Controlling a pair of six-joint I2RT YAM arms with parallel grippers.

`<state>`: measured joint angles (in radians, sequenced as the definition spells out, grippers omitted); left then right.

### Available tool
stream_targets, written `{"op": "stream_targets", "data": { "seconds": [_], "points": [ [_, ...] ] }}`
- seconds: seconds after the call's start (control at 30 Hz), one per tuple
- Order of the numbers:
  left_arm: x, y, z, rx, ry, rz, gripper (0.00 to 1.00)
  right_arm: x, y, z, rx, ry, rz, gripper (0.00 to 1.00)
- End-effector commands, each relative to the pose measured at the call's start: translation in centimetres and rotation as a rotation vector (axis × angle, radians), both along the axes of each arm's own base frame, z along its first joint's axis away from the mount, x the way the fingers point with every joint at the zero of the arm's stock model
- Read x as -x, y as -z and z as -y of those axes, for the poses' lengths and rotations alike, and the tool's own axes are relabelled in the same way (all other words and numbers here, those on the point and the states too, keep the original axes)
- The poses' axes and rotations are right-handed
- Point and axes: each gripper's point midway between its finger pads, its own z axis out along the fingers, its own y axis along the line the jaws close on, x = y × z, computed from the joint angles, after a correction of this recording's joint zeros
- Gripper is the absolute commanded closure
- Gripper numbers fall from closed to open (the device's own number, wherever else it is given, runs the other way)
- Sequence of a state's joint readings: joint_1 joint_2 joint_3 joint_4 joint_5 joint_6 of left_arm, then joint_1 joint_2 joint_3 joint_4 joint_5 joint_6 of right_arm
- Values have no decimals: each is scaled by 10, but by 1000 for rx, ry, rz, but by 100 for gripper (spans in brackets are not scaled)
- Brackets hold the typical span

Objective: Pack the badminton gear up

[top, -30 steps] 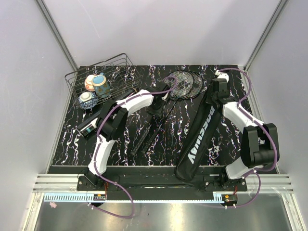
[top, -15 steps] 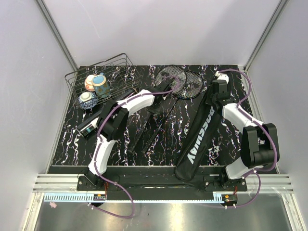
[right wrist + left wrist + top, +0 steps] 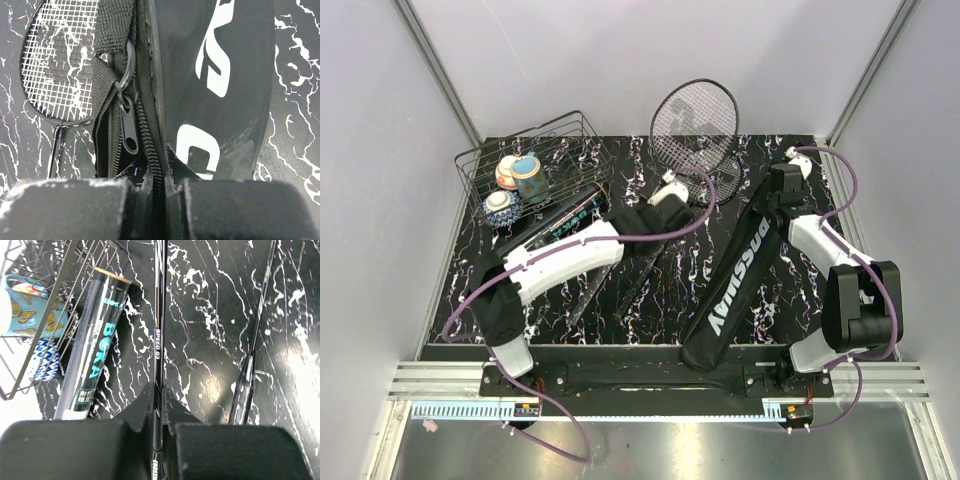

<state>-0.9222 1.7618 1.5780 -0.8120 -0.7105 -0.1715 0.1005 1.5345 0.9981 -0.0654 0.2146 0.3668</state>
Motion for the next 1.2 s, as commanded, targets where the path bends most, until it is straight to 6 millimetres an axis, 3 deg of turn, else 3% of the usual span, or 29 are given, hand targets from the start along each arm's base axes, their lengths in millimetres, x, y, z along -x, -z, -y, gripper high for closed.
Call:
{"op": "stream_targets", "data": {
  "seconds": [0.0, 0.07, 0.23, 0.57, 0.73, 1.1, 1.17],
  "points": [
    [33, -16, -16, -133, -35, 150, 100, -7, -39, -1, -87, 43, 102, 100],
    [51, -11, -11, -156, -30, 170, 100, -5, -43, 3, -108, 58, 101, 100],
    [79, -8, -23, -282, -44, 211, 100, -1, -46, 14, -160, 94, 98, 100],
    [132, -5, -3, -285, 61, 247, 100, -4, -45, 21, -213, 147, 94, 100],
    [145, 9, 3, -337, 114, 237, 100, -4, -45, 21, -218, 150, 86, 100],
    [152, 27, 16, -411, 156, 240, 100, -1, -51, 21, -253, 180, 96, 100],
    [152, 31, 16, -418, 156, 234, 100, 1, -51, 33, -280, 212, 99, 100]
  ]
}}
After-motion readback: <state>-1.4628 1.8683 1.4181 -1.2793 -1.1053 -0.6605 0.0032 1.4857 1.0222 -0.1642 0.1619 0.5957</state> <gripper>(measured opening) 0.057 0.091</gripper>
